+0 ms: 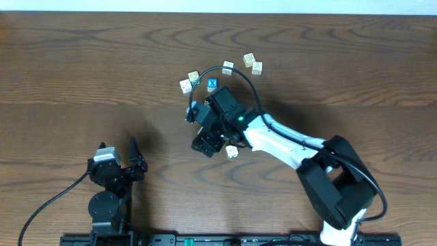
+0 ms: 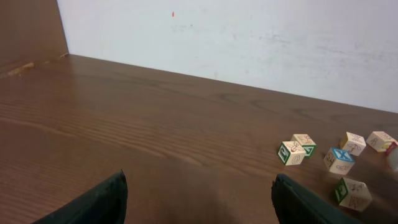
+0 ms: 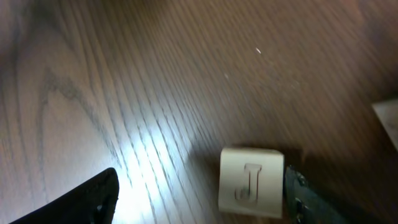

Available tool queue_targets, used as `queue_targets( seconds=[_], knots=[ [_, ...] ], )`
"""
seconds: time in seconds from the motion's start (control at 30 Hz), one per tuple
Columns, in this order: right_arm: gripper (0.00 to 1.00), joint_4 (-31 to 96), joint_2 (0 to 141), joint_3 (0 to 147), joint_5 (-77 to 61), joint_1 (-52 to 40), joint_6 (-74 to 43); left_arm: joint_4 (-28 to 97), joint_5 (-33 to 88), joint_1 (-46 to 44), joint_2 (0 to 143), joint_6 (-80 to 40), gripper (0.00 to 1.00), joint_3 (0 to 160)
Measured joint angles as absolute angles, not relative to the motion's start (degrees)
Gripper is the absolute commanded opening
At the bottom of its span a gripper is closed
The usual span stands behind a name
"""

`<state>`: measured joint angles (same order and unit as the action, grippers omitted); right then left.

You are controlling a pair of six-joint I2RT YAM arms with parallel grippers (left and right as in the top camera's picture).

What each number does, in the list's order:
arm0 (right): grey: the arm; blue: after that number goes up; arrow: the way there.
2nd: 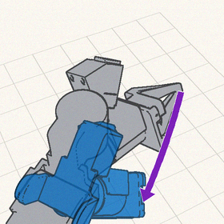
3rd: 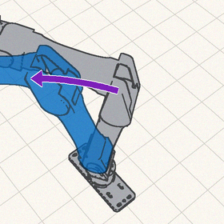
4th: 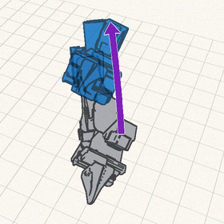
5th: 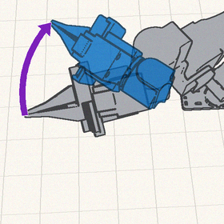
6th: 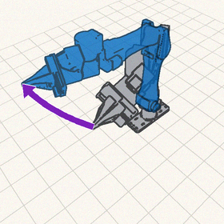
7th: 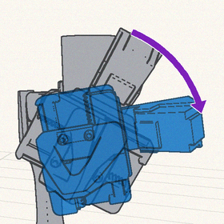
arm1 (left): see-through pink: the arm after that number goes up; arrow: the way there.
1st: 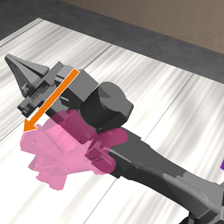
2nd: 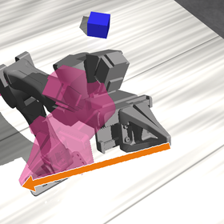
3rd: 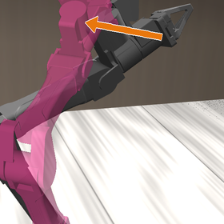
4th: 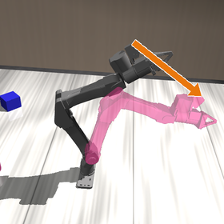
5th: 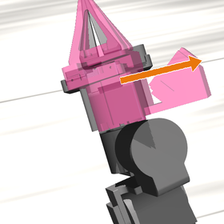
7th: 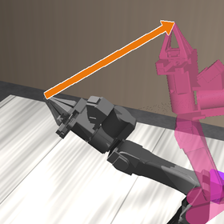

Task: Lift 3 blocks
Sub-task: 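Close the right gripper on the J block and lift it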

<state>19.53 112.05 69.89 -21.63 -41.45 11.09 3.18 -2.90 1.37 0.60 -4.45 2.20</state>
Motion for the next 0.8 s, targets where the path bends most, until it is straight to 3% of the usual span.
queue_targets(
  seconds=[0.1,0.53,0.8],
  knots=[
    [0.77,19.42,114.52,70.46,-21.02,-41.93,11.11,3.16,-2.9,1.37,0.6,-4.45,0.75,2.2],
    [0.33,19.57,115.87,70.78,-15.79,-41.91,10.74,3.16,-2.9,1.37,0.6,-4.45,0.75,2.2],
    [0.25,19.31,115.87,71.16,-11.44,-41.93,6.7,3.18,-2.9,1.37,0.6,-4.47,0.75,2.2]
  ],
)
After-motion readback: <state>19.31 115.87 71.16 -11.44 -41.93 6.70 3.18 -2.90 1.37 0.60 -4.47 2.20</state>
